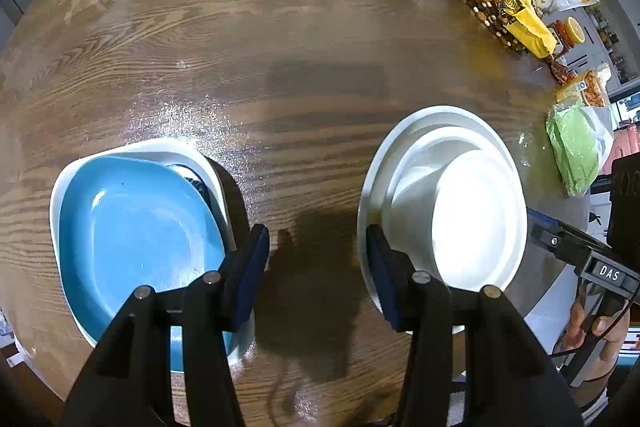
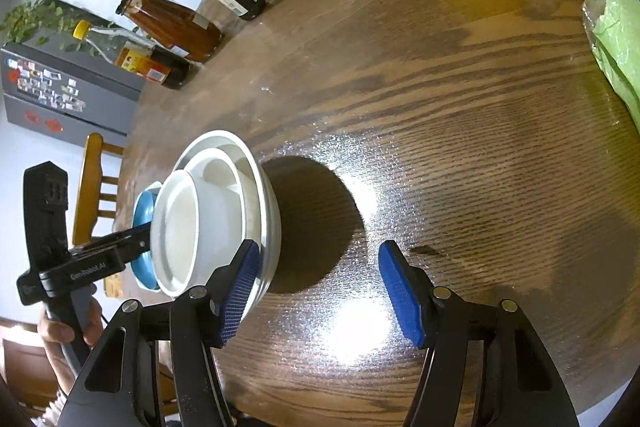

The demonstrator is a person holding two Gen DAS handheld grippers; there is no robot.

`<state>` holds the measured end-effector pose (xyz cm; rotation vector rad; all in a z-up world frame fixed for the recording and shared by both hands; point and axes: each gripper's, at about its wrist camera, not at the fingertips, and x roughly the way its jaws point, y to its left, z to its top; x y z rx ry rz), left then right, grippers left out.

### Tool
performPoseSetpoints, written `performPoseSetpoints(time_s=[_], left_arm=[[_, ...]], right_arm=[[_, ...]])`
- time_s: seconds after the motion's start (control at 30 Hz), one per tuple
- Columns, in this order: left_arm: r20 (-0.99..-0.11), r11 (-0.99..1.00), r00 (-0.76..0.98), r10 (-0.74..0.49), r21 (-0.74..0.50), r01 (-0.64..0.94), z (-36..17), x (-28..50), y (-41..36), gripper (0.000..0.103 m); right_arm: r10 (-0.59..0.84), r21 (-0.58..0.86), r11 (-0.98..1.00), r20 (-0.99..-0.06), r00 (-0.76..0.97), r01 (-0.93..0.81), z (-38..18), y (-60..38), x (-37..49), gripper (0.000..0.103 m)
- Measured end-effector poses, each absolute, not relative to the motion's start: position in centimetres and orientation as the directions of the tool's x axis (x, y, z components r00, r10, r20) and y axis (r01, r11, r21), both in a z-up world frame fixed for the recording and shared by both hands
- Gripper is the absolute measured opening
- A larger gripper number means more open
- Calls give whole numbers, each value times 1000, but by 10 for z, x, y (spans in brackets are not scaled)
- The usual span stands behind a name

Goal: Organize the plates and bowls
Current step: 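Move both grippers to the rim of the nested white bowl stack, then grasp the nested bowl stack rim with both grippers and lift it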

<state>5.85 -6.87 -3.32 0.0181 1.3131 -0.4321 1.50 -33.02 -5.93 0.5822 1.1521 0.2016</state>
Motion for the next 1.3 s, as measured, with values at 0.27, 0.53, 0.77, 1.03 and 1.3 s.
performPoseSetpoints(time_s=[0.27,0.53,0.77,1.03,1.3], left_arm=[[-936,919,179,-304,-238,316,-36,60,-70,48],[-933,926,221,-285,-208,316,-34,57,-75,42],[-927,927,249,-282,-196,318,-33,54,-80,30],[-918,932,292,-269,-172,318,-31,47,-87,16],[-908,936,339,-245,-130,328,-32,42,-94,9]], right_arm=[[432,520,840,-814,389,156,-65,-327,22,65],[413,501,851,-823,389,157,-65,-326,26,65],[404,493,860,-817,412,132,-57,-320,25,49],[362,434,897,-826,431,78,-47,-306,22,33],[341,401,915,-829,444,47,-42,-298,22,21]])
